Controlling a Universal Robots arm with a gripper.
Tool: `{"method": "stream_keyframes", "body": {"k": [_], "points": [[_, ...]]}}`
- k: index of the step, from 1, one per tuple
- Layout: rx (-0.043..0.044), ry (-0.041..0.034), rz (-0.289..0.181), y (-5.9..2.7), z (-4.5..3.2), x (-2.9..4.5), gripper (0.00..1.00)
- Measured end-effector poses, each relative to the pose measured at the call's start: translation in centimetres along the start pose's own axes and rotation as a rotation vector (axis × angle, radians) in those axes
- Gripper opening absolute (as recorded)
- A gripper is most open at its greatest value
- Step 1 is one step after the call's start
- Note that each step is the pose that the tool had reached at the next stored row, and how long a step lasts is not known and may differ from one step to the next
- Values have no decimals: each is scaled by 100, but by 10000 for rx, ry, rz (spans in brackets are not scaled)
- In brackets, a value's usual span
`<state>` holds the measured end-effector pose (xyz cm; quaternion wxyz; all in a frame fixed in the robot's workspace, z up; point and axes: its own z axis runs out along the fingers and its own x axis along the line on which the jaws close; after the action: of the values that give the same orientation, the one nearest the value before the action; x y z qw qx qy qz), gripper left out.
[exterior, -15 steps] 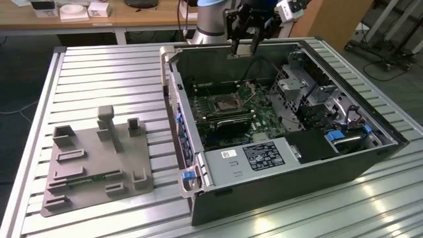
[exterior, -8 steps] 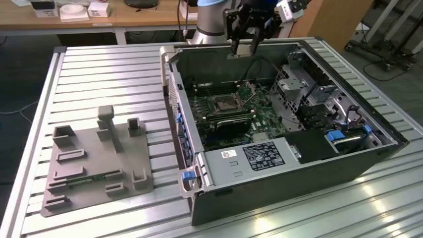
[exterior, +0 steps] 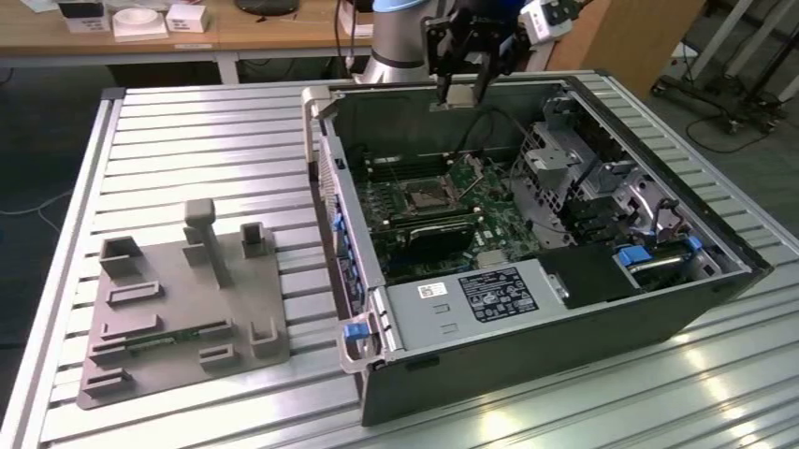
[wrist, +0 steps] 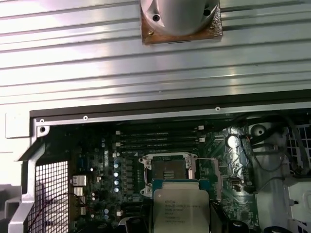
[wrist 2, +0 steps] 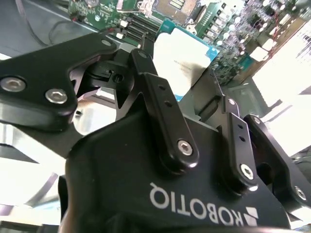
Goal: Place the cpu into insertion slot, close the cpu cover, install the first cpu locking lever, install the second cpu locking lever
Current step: 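Place the cpu into insertion slot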
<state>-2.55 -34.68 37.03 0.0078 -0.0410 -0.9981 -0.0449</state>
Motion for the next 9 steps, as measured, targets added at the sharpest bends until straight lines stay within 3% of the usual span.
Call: {"method": "stream_keyframes", "body": {"k": [4,7,9], "points": [[-10,-48,551,-3,11,14,54],[-14,-56,610,-9,16,95,54],[-14,-56,620,-10,16,111,54]]}}
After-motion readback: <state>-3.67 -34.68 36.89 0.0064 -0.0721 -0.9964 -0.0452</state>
